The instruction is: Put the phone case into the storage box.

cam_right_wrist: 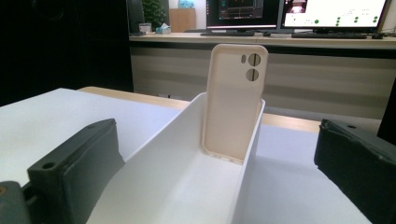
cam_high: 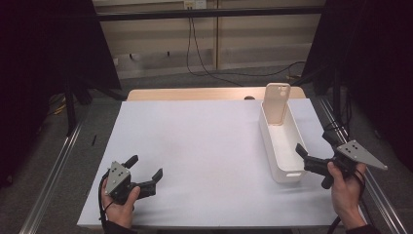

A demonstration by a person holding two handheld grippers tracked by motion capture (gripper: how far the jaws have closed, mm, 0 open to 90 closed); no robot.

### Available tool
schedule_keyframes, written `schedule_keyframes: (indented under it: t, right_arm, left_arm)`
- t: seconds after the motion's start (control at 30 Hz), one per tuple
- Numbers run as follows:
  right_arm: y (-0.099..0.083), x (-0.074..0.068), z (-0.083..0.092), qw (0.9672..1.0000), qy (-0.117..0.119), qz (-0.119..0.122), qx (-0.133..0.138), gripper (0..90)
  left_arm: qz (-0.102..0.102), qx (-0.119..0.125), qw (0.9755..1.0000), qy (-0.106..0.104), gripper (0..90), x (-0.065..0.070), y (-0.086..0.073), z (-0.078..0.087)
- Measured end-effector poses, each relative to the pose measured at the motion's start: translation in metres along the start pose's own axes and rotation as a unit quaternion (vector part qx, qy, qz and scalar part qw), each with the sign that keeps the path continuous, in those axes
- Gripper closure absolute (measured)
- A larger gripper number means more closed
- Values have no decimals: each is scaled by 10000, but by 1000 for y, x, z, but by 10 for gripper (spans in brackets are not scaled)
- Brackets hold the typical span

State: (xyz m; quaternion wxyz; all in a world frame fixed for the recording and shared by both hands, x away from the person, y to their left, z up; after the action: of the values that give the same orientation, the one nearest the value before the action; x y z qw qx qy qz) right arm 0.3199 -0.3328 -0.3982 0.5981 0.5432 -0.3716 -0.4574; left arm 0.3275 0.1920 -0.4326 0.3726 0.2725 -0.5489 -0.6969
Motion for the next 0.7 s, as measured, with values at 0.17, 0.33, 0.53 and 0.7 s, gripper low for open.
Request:
schedule_keyframes:
  t: [0.17,0.33,0.53,0.7]
  right_arm:
    - [-4,-1,11,10000,-57,-16,-15,0]
    - [-11,-4,20,9999,-119,38,-8,0]
    - [-18,-11,30,9999,-129,101,-1,0]
    - [-29,-8,38,9994,-318,102,-134,0]
  left_arm:
    - [15,9,10000,4,35,0,0,2]
    - [-30,29,10000,-3,34,1,1,4]
    - [-24,28,10000,18,35,0,0,9]
    - [5,93,9999,58,35,0,0,15]
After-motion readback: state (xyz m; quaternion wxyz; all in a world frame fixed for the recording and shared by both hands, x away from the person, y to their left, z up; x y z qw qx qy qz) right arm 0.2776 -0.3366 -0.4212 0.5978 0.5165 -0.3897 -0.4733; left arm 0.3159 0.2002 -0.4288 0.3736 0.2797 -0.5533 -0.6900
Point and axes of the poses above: each handheld gripper's, and its own axes: z roughly backward along the jaws, y roughly out of its top, x roughly to its right, the point moved 4 cm from there along -z, roughly forward along the jaws, and after that the axes turned 1 degree about -z, right-handed, at the moved point
